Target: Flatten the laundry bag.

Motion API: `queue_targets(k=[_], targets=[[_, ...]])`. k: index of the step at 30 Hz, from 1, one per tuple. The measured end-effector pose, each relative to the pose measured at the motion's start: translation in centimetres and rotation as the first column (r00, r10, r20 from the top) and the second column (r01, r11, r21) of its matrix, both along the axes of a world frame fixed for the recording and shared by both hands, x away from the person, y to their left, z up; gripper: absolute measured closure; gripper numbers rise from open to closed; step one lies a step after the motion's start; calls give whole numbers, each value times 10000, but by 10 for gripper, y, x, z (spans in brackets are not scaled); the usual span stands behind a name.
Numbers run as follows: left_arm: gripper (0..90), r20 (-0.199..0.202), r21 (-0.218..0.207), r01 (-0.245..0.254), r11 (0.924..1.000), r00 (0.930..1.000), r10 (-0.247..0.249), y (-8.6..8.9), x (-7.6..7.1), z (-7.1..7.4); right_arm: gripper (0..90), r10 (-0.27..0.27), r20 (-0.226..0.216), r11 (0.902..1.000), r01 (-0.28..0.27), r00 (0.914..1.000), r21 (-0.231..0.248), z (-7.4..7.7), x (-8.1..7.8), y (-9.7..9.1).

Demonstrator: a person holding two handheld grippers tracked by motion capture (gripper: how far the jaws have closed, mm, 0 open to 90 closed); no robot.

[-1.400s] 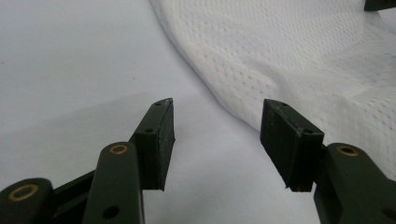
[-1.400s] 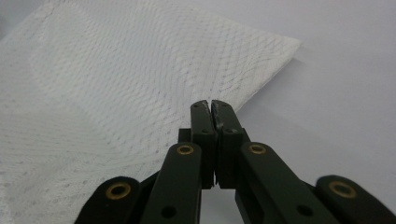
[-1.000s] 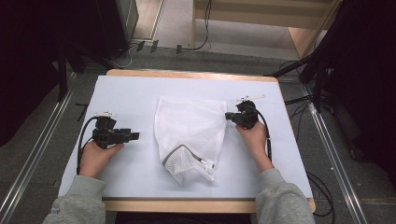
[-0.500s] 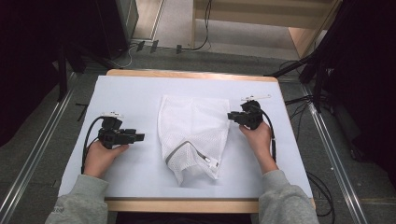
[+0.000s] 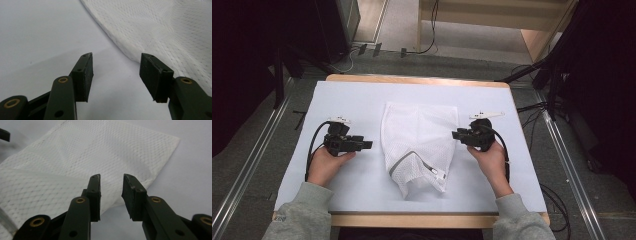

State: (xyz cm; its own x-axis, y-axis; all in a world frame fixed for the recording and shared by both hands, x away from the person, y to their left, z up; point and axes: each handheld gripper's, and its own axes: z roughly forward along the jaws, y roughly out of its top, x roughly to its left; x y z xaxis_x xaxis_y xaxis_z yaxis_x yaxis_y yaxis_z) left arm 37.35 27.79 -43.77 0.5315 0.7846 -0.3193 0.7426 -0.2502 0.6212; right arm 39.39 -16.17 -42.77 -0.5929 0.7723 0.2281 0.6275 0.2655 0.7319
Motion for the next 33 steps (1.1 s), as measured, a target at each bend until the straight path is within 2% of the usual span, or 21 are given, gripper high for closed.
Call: queue_targets(k=[6,9,11,14,16,20,22,26,33], targets=[[461,-7,63,207,9998,9998,-207,-14,11,-3,635,144,83,9999,-144,9999,55,0,-19,-1],[464,-50,169,330,9993,9994,-329,-23,18,-6,568,98,14,10000,-98,10000,14,-3,-26,-1],[469,-42,268,372,9989,9993,-371,-27,23,-8,553,19,-109,10000,-19,9999,-28,-5,-30,-1],[469,-59,226,363,9991,9993,-362,-34,31,-12,530,16,-282,10000,-16,9996,6,-9,-32,-2],[470,-93,401,389,9984,9992,-385,-37,36,-14,523,57,-392,10000,-57,9992,-9,-12,-34,-1],[479,-73,328,298,9990,9995,-296,-39,42,-17,523,105,-590,9999,-107,9982,-23,-16,-36,3],[488,59,365,345,9987,9994,-347,-42,44,-18,523,197,-671,9998,-199,9976,-22,-18,-37,5],[570,259,825,408,9958,9987,-431,-48,48,-18,531,228,-801,9997,-232,9965,-36,-22,-36,8],[808,398,971,91,9952,9991,-130,-52,49,-21,560,372,-1194,9992,-354,9921,171,-28,-33,12]])
